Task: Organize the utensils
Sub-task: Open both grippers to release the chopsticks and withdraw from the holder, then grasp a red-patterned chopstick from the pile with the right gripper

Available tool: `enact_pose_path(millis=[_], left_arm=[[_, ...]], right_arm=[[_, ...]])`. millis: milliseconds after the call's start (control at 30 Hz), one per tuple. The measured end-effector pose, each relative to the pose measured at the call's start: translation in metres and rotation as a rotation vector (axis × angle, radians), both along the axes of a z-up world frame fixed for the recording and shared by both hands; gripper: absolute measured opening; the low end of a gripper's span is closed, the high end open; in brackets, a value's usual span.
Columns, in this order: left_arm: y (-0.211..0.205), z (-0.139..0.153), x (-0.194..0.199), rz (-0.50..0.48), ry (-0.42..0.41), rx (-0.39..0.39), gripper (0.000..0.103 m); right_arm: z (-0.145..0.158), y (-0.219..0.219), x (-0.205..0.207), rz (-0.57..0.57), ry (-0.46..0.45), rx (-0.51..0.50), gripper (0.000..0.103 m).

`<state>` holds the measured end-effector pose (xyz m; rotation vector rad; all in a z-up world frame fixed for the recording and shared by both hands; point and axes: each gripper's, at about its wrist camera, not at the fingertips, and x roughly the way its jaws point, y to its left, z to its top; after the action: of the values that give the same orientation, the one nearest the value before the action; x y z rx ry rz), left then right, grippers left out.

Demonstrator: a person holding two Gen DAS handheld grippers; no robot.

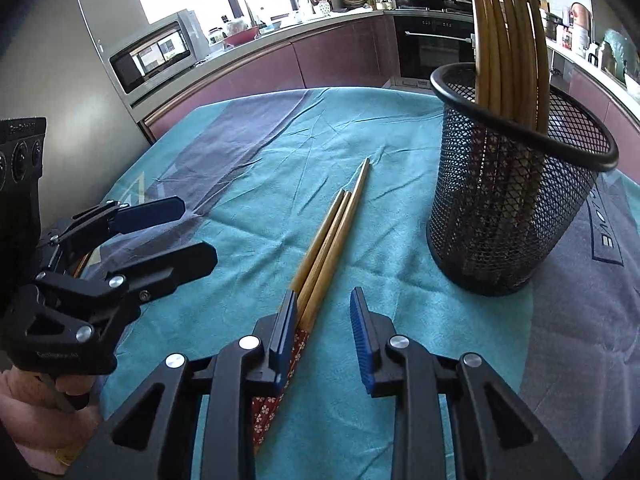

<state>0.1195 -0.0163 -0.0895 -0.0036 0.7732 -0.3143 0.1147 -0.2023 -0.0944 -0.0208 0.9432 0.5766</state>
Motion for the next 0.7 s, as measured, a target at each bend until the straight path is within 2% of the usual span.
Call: enact_pose_path(millis=[233,367,633,700], left_arm=[[-0.001,-0.006,0.002,-0.008,0.019,-0.008,0.075],[-0.001,-0.007,0.003,-0.012,0.022,-0.009,0.075],[-0.004,-0.013,0.004,-0.021,0.038,-0.006,0.075],[-0.004,-0.015,0.005,-0.022,0.046,-0.008,0.075]], right_arm=[[-0.002,-0.003,0.005,-0.027,0.016,-0.016,0.022],[-0.002,0.007,0.009,-0.033,-0.007,-0.085,0.02],[-0.003,0.017,0.023,-0.068,-0.037,-0.115,0.017],[-0.003,0.015,0.025,-0.082,-0.032,-0.103,0.011]])
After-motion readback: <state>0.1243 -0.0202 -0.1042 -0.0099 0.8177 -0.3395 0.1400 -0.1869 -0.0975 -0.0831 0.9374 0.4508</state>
